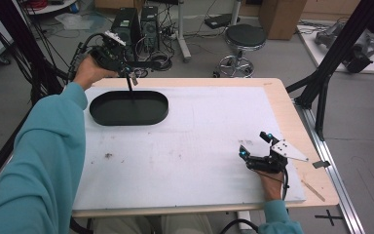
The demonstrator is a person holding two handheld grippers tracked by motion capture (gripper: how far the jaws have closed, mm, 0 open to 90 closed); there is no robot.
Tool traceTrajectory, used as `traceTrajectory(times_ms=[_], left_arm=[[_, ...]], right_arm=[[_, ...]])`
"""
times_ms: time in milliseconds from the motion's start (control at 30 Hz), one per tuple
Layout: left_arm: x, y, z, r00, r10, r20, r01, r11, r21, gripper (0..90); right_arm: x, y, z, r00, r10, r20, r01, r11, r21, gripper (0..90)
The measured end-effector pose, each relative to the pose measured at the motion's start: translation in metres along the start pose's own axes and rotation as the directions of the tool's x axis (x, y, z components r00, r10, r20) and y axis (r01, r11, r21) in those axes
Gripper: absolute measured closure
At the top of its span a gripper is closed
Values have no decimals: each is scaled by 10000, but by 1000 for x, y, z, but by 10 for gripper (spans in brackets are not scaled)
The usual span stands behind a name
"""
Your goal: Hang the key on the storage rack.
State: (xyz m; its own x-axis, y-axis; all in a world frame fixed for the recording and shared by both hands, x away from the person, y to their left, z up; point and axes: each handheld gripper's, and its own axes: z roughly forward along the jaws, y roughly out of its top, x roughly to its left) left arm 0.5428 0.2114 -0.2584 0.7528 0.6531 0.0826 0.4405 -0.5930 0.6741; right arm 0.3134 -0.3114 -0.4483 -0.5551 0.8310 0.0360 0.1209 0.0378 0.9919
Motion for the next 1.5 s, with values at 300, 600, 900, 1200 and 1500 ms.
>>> traceTrajectory(times_ms=[300, 600, 900, 1200, 1500], left_arm=[[3, 0, 4, 9998, -90, -204, 88, 9999, -106, 883], [5, 1, 7, 9991, -119, -398, 107, 9995, -299, 882], [6, 1, 1, 9988, 70, -494, -126, 9936, -1124, 673], [-16, -9, -30, 9998, -43, -171, -8, 9573, -2891, 17], [-69, -70, -74, 9972, 565, 497, -278, 8905, -4541, 17]], right_arm=[[0, 0, 0, 10000, 23, -11, -23, 10000, 22, 5], [0, 0, 0, 10000, 2, -5, -2, 10000, 34, 5], [0, 0, 0, 10000, -28, -1, 28, 10000, 35, 5], [0, 0, 0, 10000, 61, 11, -61, 10000, 51, 6], [0, 0, 1, 10000, 25, -59, -25, 9999, 101, 5]])
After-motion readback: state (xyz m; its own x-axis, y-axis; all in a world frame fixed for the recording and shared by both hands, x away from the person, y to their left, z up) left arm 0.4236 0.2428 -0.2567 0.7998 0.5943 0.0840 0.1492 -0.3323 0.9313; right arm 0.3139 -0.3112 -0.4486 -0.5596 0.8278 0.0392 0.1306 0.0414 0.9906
